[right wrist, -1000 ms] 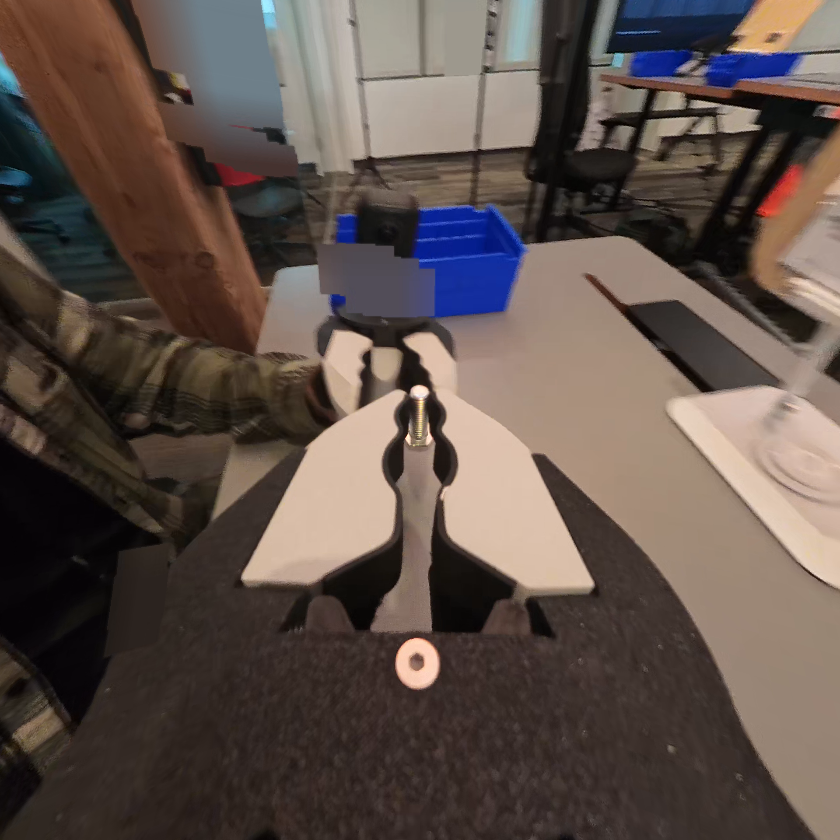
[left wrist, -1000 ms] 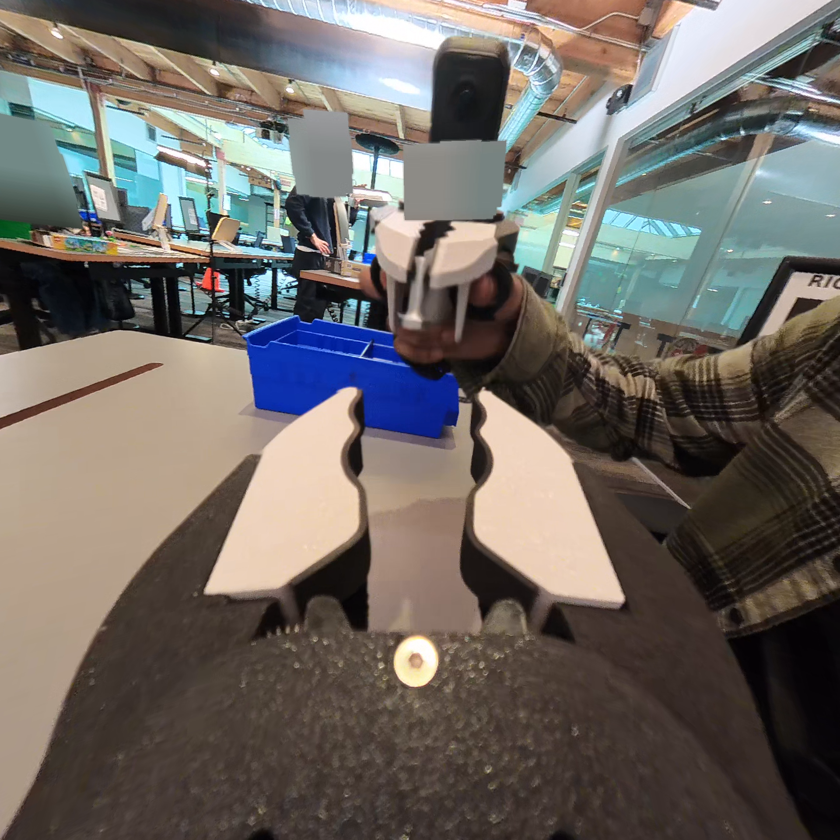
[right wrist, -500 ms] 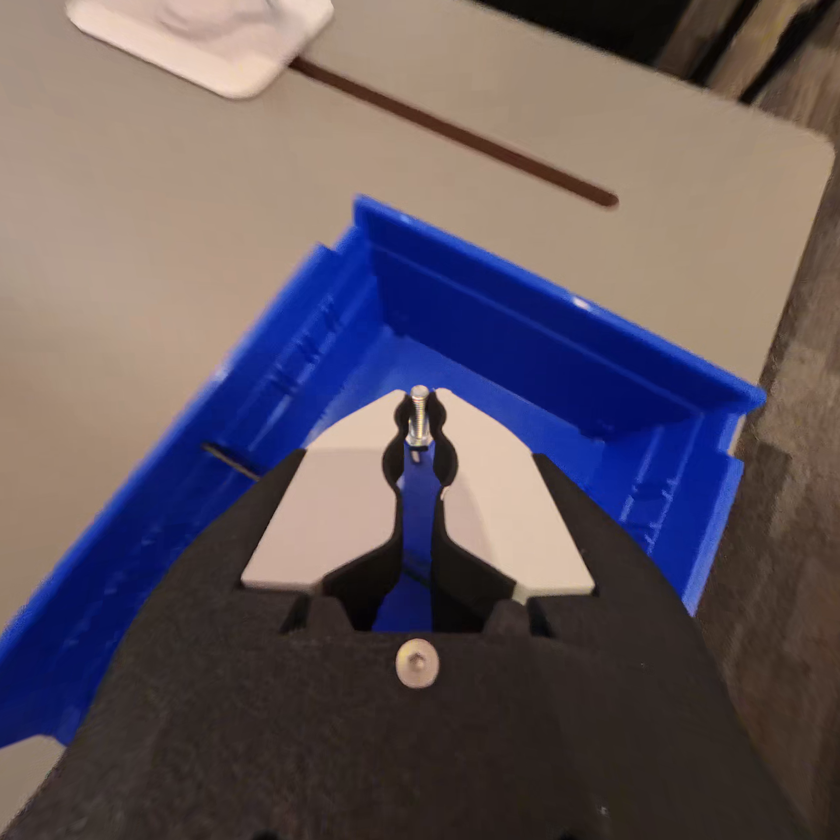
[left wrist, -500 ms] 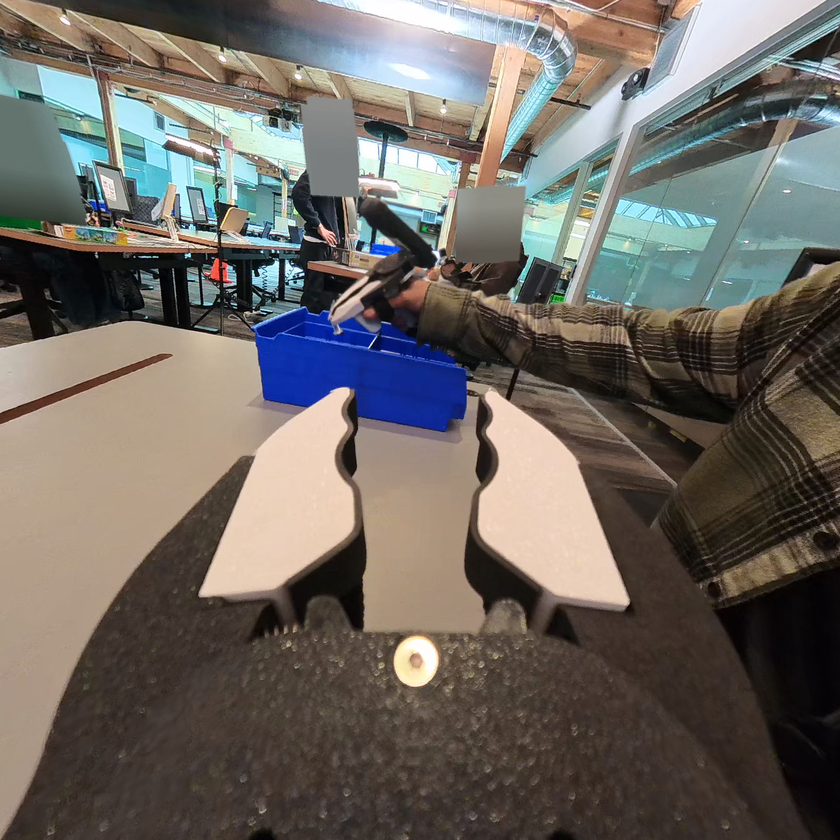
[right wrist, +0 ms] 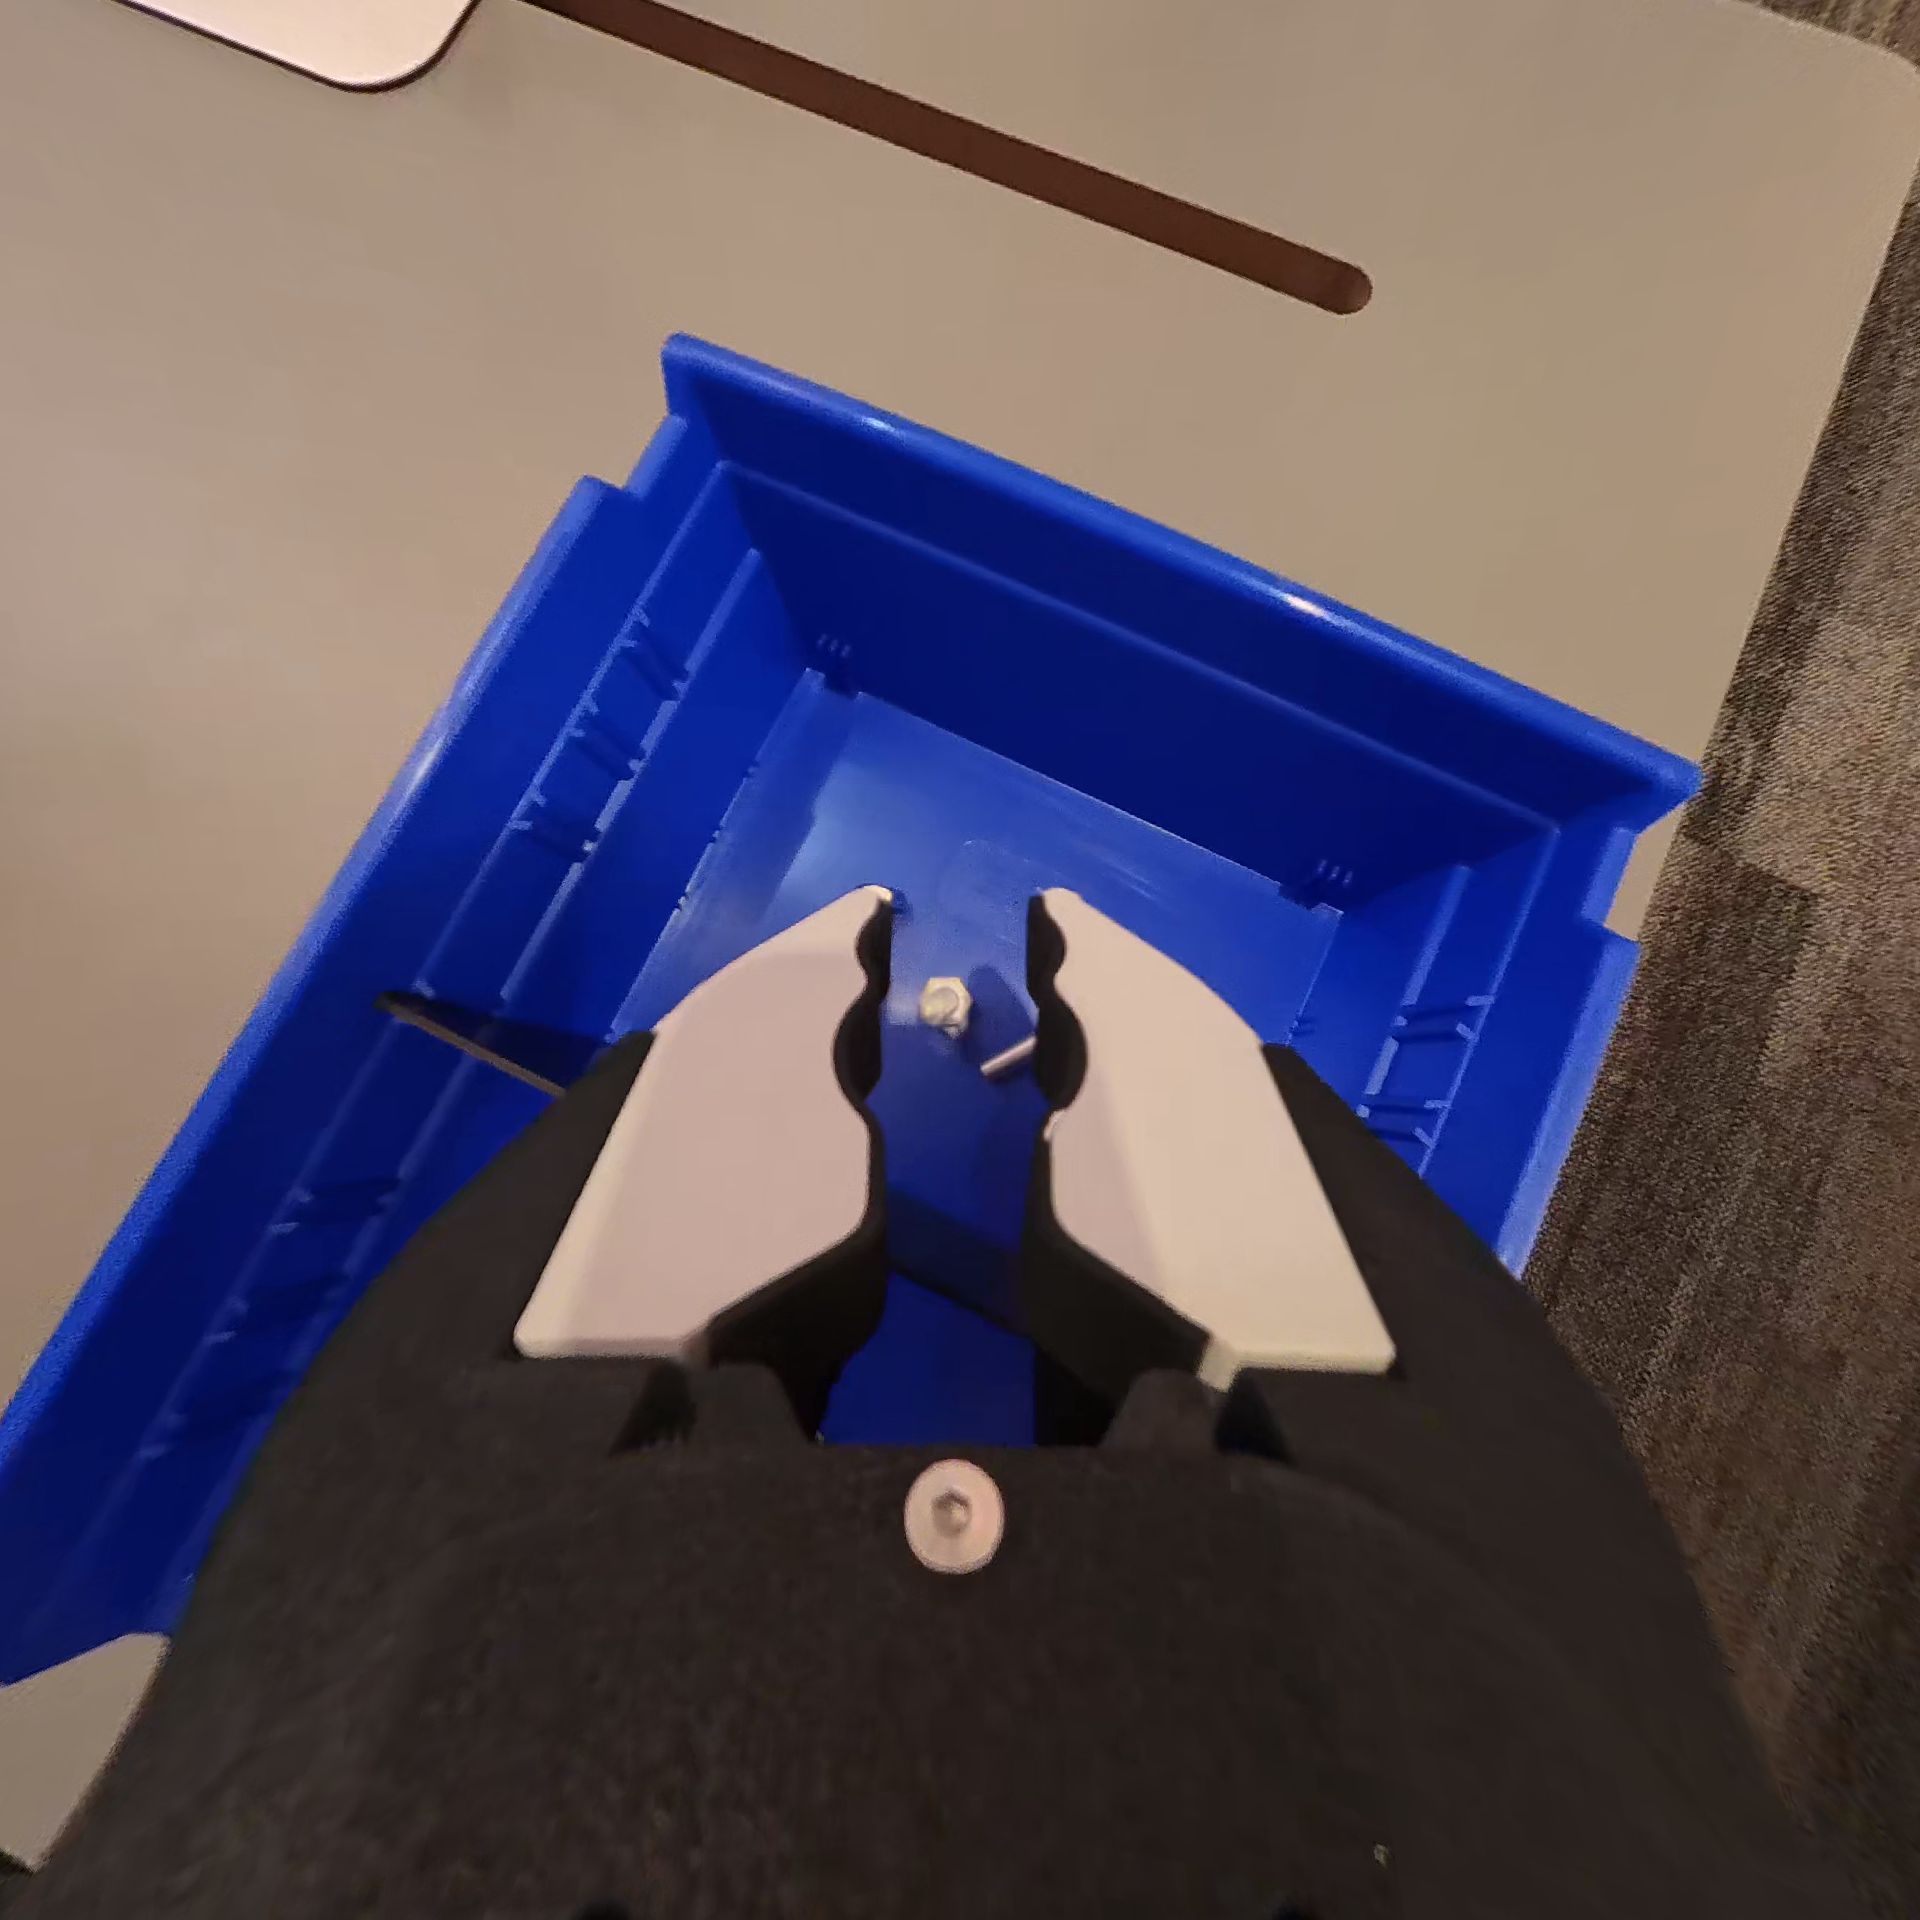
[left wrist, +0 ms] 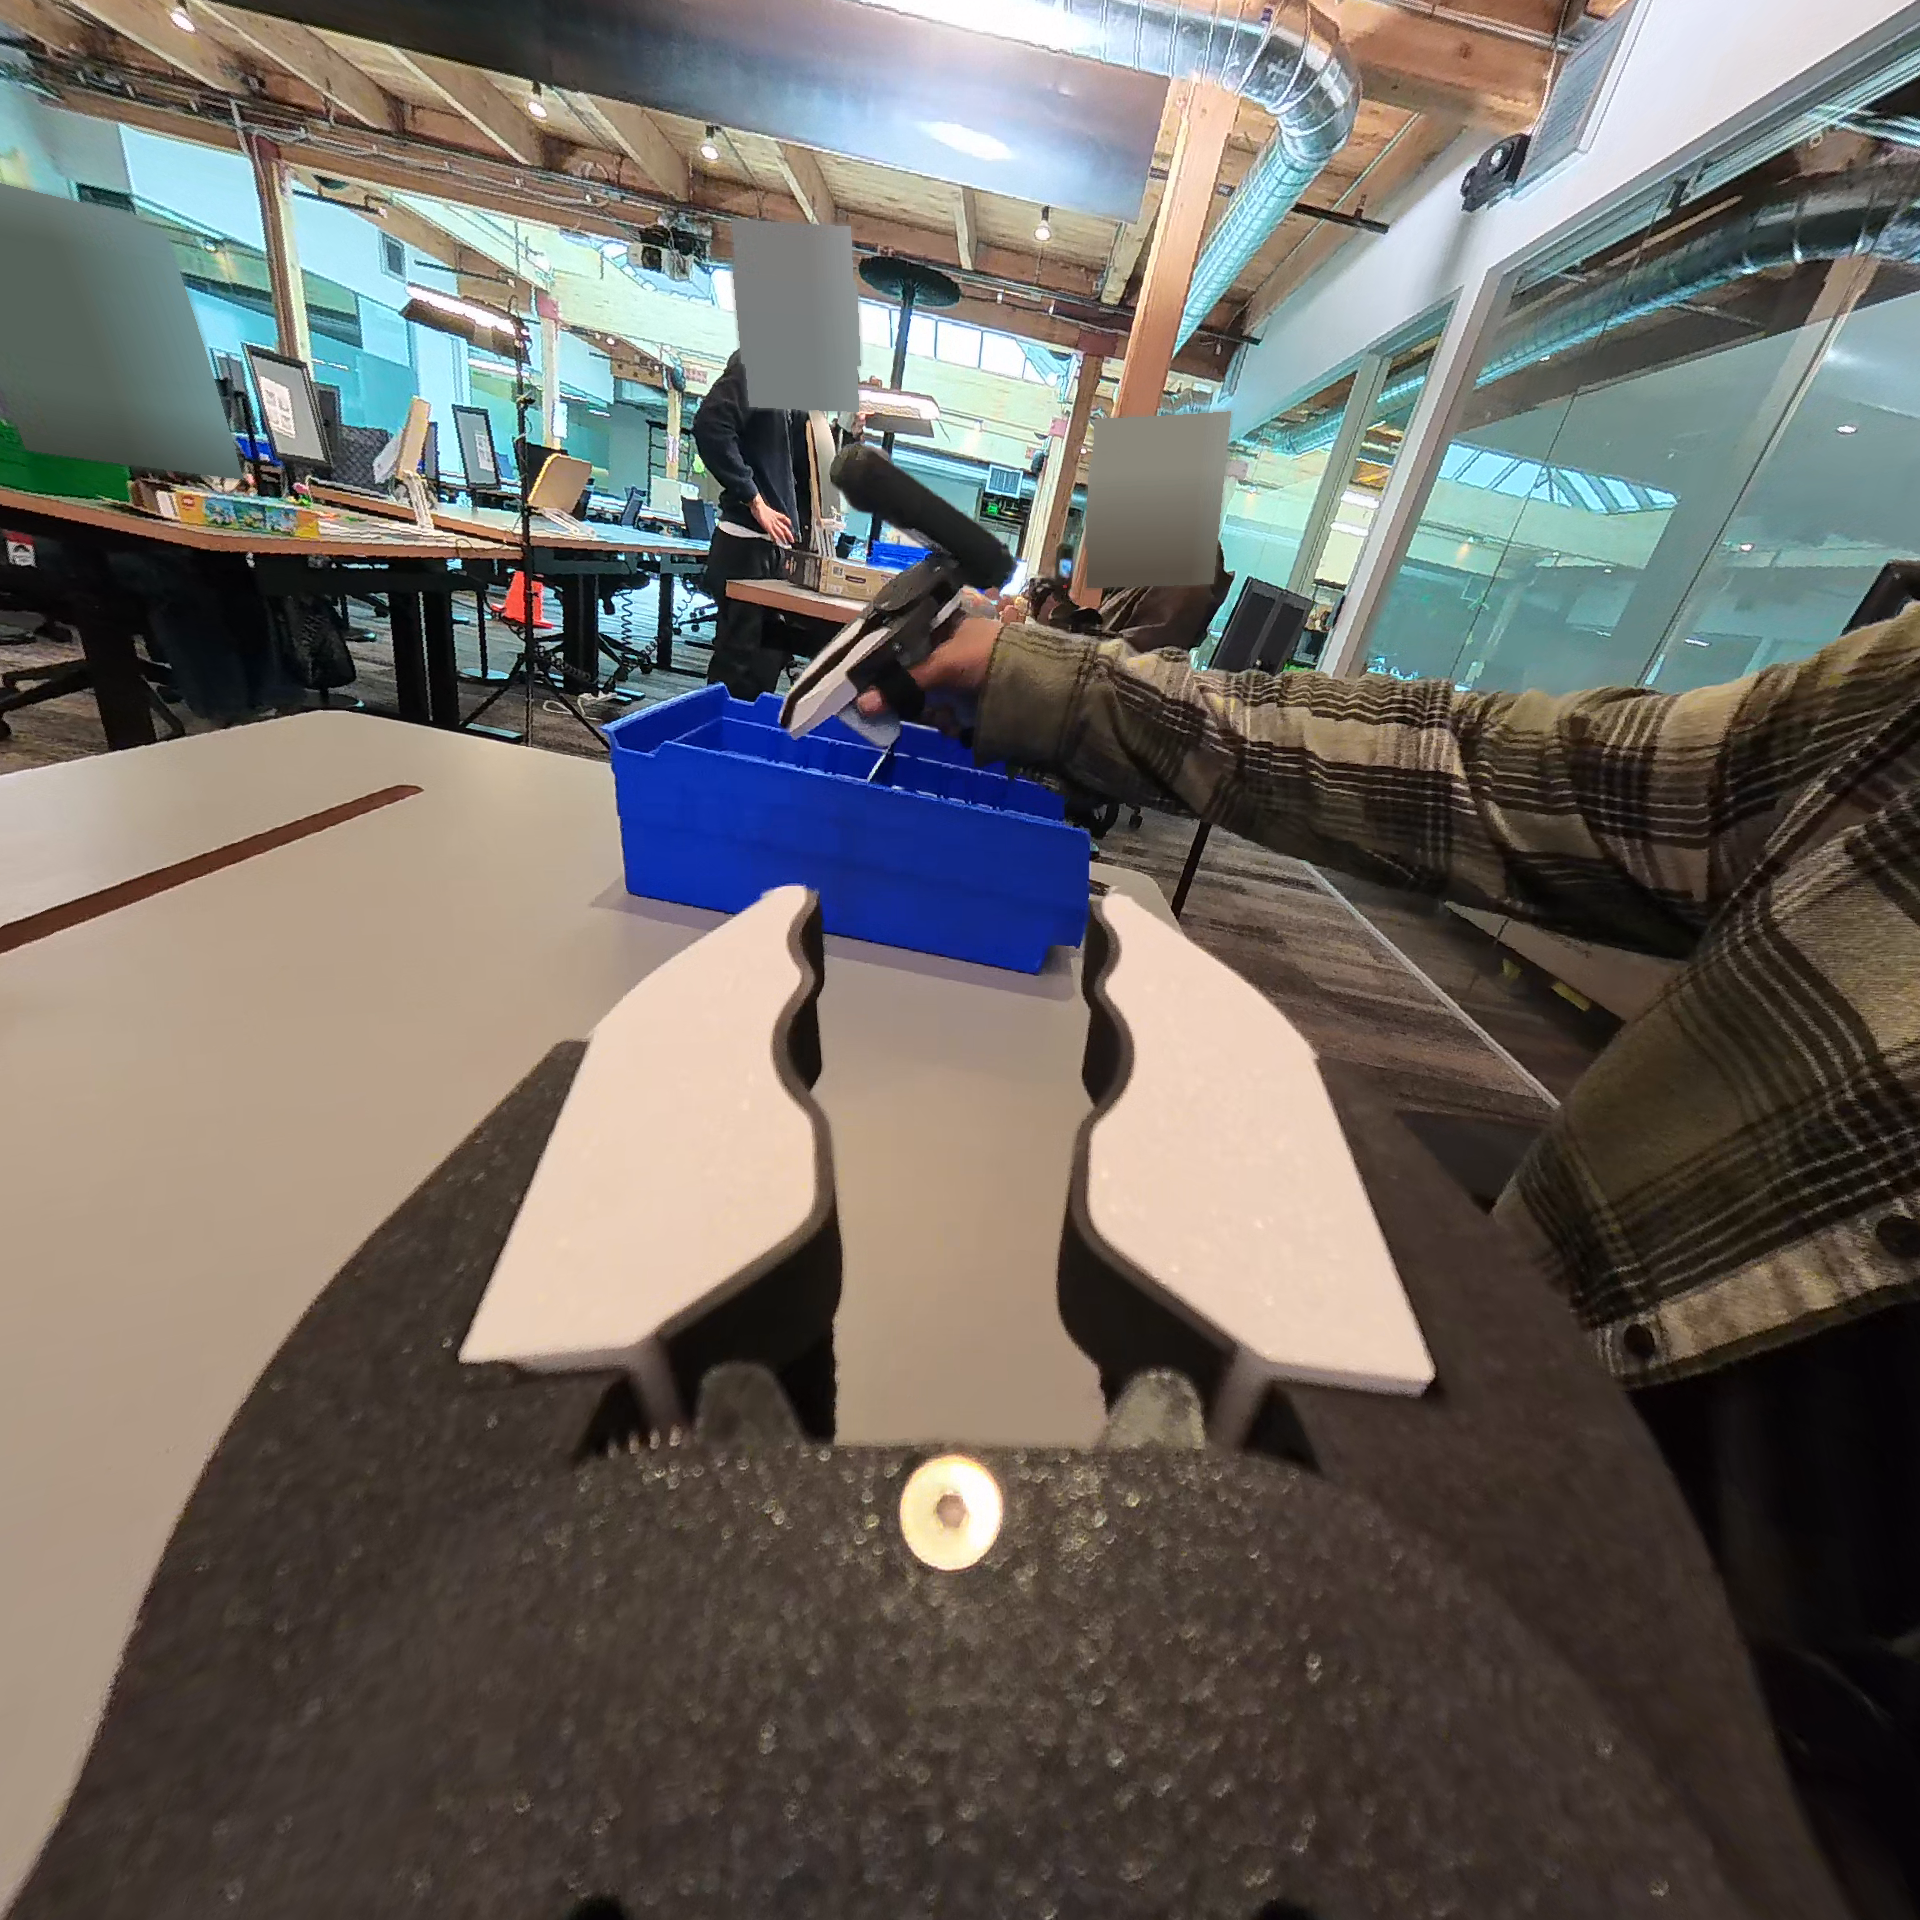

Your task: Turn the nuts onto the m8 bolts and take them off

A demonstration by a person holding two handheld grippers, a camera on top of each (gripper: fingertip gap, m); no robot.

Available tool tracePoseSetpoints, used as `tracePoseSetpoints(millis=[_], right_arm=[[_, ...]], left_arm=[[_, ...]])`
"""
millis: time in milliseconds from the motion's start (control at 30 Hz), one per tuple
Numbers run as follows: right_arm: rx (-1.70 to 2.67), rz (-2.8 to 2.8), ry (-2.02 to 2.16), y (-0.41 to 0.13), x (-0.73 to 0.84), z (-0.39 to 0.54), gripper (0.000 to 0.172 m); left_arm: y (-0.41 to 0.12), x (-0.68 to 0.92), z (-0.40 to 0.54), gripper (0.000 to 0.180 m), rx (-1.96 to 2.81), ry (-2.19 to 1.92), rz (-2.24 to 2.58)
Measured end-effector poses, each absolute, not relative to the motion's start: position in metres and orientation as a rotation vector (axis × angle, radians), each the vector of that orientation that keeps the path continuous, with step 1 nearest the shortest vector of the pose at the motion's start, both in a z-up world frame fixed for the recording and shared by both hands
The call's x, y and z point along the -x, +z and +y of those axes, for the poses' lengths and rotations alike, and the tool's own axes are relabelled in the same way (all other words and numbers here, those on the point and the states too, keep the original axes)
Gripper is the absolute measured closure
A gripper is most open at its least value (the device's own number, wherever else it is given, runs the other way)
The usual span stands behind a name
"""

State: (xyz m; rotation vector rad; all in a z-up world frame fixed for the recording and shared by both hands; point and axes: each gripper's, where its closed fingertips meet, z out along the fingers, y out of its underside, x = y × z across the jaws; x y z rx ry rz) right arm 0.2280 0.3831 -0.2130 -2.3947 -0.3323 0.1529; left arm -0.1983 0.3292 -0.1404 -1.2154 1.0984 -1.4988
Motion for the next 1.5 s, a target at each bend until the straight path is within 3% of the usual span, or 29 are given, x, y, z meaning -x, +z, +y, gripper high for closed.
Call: tracePoseSetpoints(millis=[133,400,633,967,1500], right_arm=[[2.313,-0.302,0.14,-0.192,-0.221,0.383,0.133],[2.124,-0.231,0.005,-0.136,-0.18,0.369,0.059],[1.945,-0.149,-0.121,-0.099,-0.134,0.345,0.028],[1.721,-0.022,-0.147,-0.086,-0.087,0.293,0.025],[1.741,-0.047,-0.042,-0.117,-0.042,0.27,0.025]], left_arm=[[-0.141,0.2,0.335,0.129,1.233,-1.471,1.075],[-0.131,0.217,0.359,0.113,1.285,-1.355,0.942],[-0.117,0.269,0.39,0.089,1.43,-1.017,0.718],[-0.088,0.425,0.383,0.064,1.611,-0.422,0.35],[-0.11,0.489,0.341,0.056,1.731,-0.303,0.163]])
